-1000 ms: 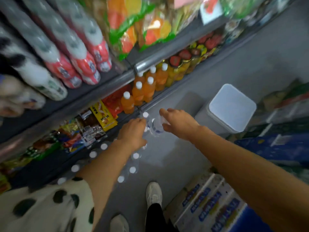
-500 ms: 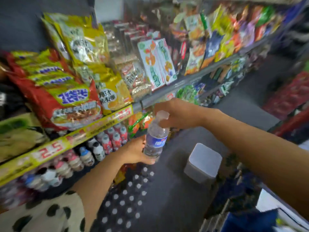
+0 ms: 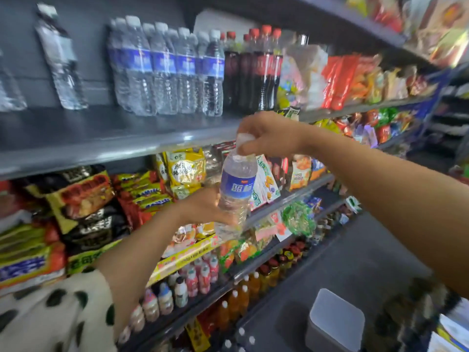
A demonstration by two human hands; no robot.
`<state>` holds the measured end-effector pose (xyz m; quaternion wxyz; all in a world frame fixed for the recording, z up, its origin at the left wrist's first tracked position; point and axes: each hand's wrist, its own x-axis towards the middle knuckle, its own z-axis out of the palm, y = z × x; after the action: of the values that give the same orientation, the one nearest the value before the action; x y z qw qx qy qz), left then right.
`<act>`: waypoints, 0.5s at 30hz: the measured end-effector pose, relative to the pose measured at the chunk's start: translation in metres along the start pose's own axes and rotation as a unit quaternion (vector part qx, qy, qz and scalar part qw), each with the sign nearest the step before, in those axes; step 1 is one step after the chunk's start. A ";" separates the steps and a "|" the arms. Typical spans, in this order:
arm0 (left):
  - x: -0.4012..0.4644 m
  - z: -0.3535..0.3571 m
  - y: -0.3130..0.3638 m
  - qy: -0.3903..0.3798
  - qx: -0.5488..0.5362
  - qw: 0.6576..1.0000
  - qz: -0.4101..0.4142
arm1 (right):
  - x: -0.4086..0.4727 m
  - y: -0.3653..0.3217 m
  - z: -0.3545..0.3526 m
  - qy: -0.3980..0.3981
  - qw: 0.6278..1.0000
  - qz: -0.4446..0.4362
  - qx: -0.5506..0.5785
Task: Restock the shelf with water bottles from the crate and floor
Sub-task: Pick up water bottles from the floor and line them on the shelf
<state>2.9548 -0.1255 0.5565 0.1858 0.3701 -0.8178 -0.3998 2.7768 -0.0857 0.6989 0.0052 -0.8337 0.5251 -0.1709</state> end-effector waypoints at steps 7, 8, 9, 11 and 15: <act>0.001 -0.083 0.079 0.115 0.119 0.985 0.043 | 0.051 -0.033 -0.094 0.085 0.994 -0.036 -0.057; 0.003 -0.093 0.088 0.132 0.137 0.981 0.037 | 0.059 -0.033 -0.106 0.099 0.992 -0.043 -0.058; 0.005 -0.104 0.096 0.152 0.165 0.974 0.025 | 0.068 -0.033 -0.116 0.115 0.990 -0.055 -0.057; 0.009 -0.122 0.110 0.189 0.220 0.957 -0.004 | 0.089 -0.030 -0.132 0.141 0.985 -0.077 -0.055; 0.031 -0.152 0.114 0.232 0.231 0.944 -0.028 | 0.133 -0.012 -0.146 0.170 0.980 -0.095 -0.048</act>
<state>2.9738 -0.1812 0.7399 0.2684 0.5078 -0.8114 -0.1078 2.7968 -0.1717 0.8759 -0.1408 -0.8381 0.4440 -0.2840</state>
